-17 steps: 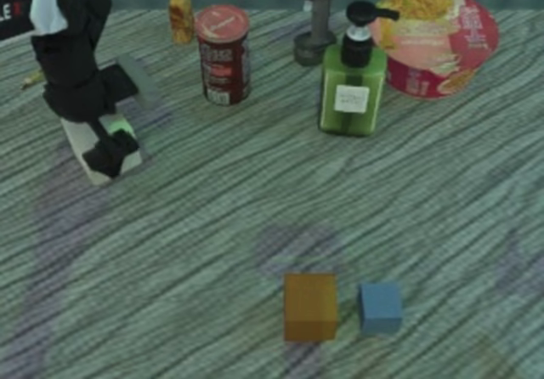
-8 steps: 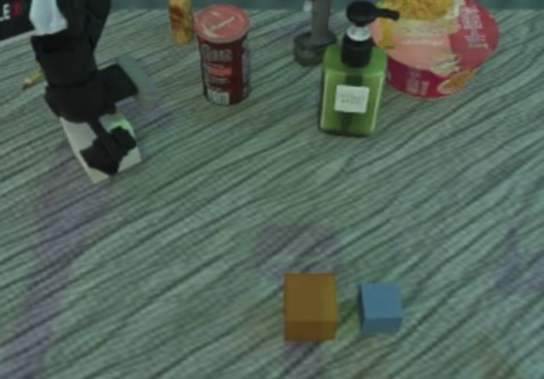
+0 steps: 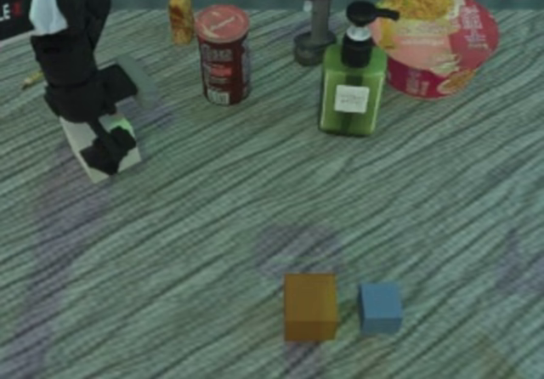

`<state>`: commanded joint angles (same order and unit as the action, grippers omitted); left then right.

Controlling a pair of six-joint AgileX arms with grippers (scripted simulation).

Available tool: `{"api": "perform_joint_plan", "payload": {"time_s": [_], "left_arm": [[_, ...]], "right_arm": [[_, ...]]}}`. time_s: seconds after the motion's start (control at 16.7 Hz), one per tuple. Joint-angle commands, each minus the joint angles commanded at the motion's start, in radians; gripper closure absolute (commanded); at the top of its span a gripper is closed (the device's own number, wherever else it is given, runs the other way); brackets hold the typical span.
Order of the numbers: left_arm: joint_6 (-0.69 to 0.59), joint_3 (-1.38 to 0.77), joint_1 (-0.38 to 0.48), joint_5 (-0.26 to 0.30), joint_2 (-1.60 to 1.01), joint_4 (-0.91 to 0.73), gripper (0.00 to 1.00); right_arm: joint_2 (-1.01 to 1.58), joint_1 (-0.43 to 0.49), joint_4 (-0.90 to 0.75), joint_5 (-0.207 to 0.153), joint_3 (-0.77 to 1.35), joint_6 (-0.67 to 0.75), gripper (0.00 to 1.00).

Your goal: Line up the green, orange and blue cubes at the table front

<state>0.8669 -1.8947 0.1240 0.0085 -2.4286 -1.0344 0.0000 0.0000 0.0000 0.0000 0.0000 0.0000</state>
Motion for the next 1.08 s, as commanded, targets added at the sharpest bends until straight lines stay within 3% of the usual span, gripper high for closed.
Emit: {"api": "perform_joint_plan", "payload": {"time_s": [0.54,0.9,1.08], "left_arm": [[-0.001,-0.173,-0.018,-0.001,0.056,-0.231,1.0],[0.0,-0.161,-0.003,-0.001,0.068,-0.228,1.0],[0.003,-0.061,0.064,0.0,0.151,-0.199,1.0]], "right_arm": [[0.0,0.0,0.0,0.0,0.0,0.0,0.0],[0.0,0.0,0.0,0.0,0.0,0.0,0.0],[0.0,0.0,0.0,0.0,0.0,0.0,0.0]]}}
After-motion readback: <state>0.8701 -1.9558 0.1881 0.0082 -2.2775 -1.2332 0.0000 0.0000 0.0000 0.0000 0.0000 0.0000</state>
